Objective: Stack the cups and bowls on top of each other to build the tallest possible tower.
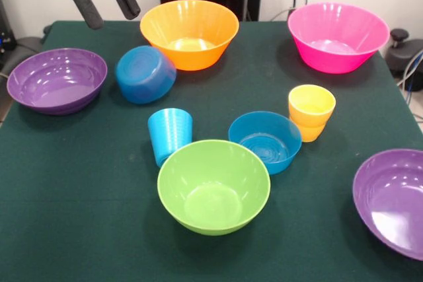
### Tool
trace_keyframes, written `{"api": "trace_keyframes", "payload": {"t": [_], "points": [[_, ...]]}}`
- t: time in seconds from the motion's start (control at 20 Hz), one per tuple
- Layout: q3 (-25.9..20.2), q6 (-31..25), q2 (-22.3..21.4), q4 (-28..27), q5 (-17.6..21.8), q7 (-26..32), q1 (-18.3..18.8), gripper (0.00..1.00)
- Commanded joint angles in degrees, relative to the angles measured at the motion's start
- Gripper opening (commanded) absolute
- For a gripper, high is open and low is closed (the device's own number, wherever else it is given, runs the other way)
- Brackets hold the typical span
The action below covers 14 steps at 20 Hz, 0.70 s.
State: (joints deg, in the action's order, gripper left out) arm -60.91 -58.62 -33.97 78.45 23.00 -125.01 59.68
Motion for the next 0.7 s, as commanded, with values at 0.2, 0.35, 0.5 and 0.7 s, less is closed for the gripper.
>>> {"api": "trace_keyframes", "payload": {"t": [0.2,0.35,0.5,0.7], "points": [[3.5,2.3,2.5,4.8,3.8,12.4,-1.7,1.0],[3.5,2.3,2.7,4.5,3.7,12.7,-1.8,1.0],[3.6,2.8,2.5,4.9,3.8,12.5,-1.7,1.0],[3.8,3.3,2.3,5.2,3.9,11.9,-1.8,1.0]]}}
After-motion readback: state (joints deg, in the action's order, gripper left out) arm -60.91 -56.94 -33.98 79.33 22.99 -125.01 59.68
